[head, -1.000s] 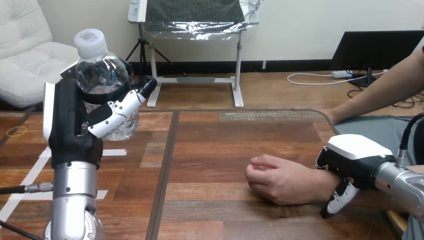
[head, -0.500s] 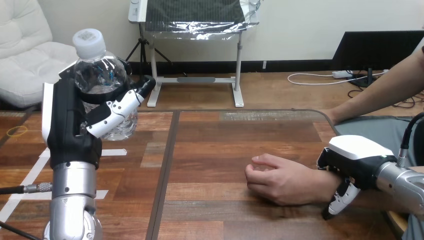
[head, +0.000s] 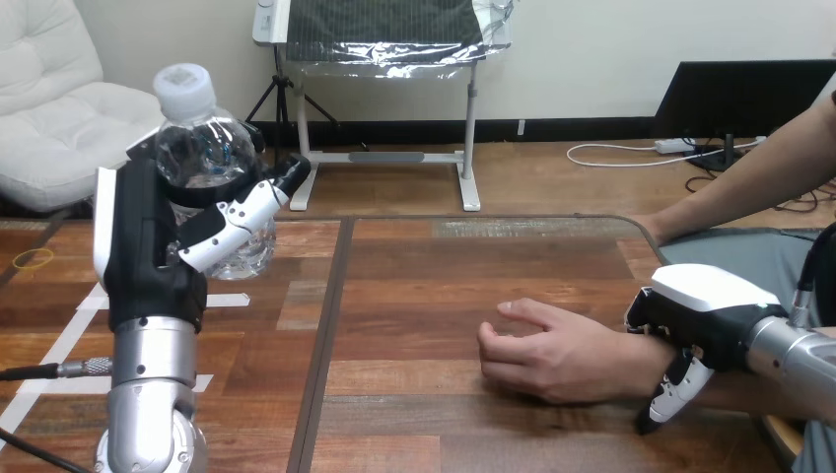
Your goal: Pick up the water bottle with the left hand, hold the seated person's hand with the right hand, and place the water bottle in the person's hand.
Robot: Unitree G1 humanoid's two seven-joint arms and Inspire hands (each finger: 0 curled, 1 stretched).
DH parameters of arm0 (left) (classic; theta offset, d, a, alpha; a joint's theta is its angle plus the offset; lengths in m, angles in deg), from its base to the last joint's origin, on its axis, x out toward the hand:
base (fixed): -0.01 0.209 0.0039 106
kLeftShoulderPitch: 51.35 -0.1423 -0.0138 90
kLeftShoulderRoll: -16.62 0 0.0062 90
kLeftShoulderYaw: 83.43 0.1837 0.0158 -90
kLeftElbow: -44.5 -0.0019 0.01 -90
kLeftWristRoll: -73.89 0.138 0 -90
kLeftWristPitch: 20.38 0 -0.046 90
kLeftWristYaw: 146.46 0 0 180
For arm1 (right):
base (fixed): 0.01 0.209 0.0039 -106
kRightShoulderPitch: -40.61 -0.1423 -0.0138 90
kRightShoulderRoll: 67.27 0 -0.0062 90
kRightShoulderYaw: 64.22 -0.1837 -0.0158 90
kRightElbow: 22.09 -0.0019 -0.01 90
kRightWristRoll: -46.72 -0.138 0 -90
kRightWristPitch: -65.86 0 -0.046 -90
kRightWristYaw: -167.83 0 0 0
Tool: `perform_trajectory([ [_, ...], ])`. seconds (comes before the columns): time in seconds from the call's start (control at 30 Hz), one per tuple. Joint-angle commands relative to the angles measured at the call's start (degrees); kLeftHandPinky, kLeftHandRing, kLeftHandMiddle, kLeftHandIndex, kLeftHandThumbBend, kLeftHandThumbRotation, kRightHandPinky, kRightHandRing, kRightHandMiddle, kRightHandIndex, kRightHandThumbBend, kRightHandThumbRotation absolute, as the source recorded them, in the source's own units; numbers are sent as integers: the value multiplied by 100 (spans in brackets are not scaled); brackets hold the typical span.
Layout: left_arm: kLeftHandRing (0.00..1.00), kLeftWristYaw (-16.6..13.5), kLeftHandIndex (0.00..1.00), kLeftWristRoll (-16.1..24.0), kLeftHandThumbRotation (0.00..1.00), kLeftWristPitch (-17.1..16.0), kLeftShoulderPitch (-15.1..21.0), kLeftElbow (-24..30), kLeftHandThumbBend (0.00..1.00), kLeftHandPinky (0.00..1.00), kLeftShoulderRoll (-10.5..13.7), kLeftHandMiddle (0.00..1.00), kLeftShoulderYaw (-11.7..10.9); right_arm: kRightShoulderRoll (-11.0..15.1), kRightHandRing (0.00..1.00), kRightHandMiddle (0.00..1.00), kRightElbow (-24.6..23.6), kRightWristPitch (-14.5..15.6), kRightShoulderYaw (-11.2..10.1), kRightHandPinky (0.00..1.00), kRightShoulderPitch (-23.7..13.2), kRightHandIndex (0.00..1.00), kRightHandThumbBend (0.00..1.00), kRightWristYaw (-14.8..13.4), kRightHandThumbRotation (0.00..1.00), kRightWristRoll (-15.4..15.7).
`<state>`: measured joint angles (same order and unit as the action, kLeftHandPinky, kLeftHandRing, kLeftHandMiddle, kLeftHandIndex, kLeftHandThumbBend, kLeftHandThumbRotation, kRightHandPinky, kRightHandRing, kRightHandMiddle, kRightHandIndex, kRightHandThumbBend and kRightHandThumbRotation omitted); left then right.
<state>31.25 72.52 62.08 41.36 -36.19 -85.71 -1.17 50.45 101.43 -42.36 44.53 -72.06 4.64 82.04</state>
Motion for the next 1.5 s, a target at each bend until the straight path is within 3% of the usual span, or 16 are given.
perform_trajectory([
  [0.0,29,-38,41,75,0,-230,513,-88,58,23,39,34,30,-26,19,27,-91,-134,-164,14,-20,30,90,57,4,-284],
  [0.67,30,53,41,31,0,-562,903,-1008,57,25,54,35,68,195,23,31,-587,179,-552,18,-271,33,89,448,10,-593],
  [1.47,32,137,43,198,0,-955,1559,-2350,58,27,130,36,83,268,26,33,-1020,449,-761,20,-465,35,89,541,14,-596],
])
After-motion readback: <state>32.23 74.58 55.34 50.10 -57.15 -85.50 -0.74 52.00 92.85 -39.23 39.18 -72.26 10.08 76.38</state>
